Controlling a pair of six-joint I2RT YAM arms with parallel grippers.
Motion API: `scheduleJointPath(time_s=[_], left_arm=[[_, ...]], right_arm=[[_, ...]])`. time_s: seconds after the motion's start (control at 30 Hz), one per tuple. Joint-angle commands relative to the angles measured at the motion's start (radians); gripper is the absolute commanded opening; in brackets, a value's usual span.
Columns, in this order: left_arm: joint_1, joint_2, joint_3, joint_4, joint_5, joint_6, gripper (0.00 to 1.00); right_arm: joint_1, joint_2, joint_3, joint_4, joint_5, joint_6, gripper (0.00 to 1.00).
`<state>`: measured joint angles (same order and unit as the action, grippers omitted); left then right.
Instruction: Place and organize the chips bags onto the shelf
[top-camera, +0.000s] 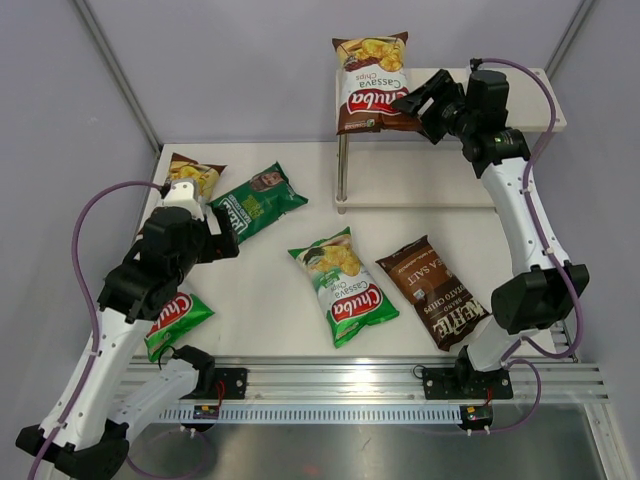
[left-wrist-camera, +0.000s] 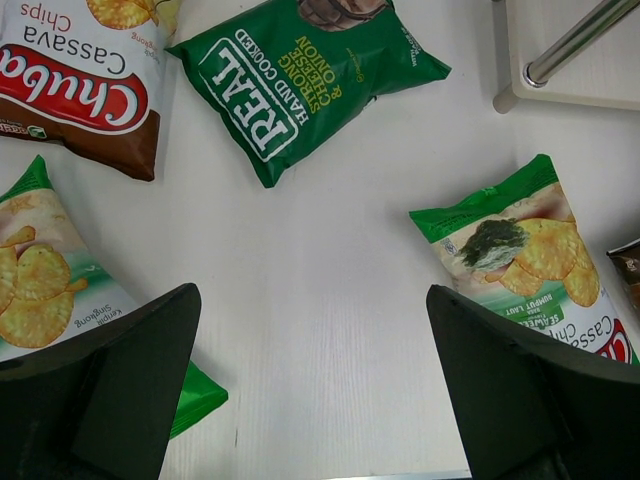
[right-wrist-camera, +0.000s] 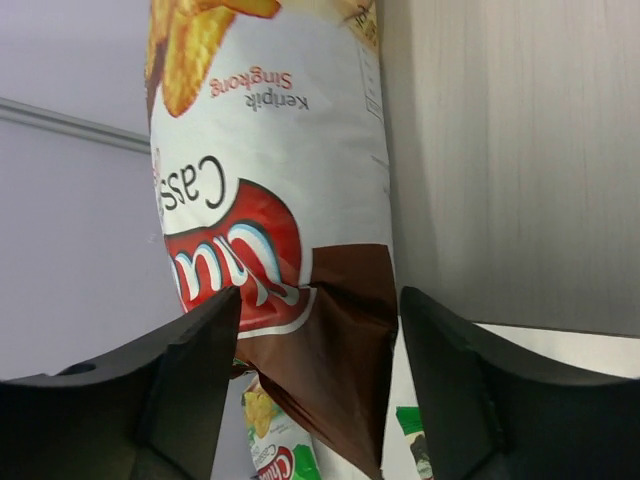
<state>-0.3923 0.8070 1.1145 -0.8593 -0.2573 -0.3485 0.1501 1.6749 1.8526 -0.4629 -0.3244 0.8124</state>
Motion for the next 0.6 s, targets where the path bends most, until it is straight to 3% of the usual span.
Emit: scheduleJointPath(time_s=[0.0,0.03,0.17,0.33,0.47,0.57], left_arm=[[0.007,0.003,0.001,0.051,0.029,-0.006,0.99],[0.007,0.003,0.001,0.051,0.032,-0.009,0.99],[0.009,0.003,0.008,0.051,0.052,-0.017,0.99],[0.009,-0.006,-0.001,0.063,0.075,-0.038,0.99],[0.013,0.014,-0.013,0.085,0.03,-0.064,0.99],[0.041,0.072,-0.001,0.112,0.032,-0.079,0.99]], right_arm=[[-0.009,-0.066,0.037,-0.02,0.059,-0.044,0.75],[-0.011,-0.079,0.04,-0.028,0.065,-0.051,0.83],[-0.027,-0.104,0.076,-0.086,0.074,-0.1,0.99],[-0.043,-0.18,0.082,-0.154,0.108,-0.212,0.99],[-0.043,-0.311,-0.001,-0.206,0.15,-0.317,0.99],[-0.043,-0.427,-0.105,-0.21,0.093,-0.36,0.99]])
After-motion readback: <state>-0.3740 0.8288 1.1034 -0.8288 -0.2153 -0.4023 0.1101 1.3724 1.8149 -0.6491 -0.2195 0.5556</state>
